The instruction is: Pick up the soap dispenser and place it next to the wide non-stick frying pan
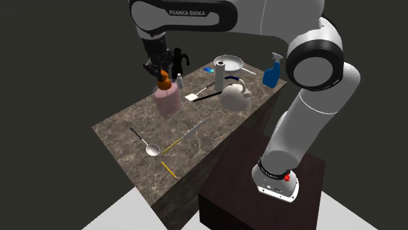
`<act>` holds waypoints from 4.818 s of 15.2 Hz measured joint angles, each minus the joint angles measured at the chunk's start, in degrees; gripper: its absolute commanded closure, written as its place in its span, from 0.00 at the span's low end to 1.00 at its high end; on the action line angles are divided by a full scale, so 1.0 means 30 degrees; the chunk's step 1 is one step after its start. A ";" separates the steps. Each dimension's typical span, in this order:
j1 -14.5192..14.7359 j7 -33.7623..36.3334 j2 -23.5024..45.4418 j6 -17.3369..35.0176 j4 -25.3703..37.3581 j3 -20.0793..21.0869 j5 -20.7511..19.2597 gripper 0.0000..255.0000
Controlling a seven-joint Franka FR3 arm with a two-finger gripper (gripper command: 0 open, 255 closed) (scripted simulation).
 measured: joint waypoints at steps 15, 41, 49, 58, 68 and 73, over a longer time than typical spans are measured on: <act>-0.0200 -0.0451 0.0956 -0.3565 0.4521 -0.0184 -0.0137 1.00; -0.5256 -1.2004 -0.0405 0.1551 -0.1522 -0.6927 -0.0873 1.00; -0.6870 -1.5738 0.1667 0.2888 0.0079 -0.8797 0.0478 1.00; -0.9223 -1.9967 0.5986 0.4736 0.3299 -1.0785 0.1787 1.00; -1.0239 -2.1261 0.7816 0.5253 0.3661 -1.1028 0.2437 1.00; -1.0290 -2.1343 0.8108 0.6886 0.2926 -1.0951 0.2573 1.00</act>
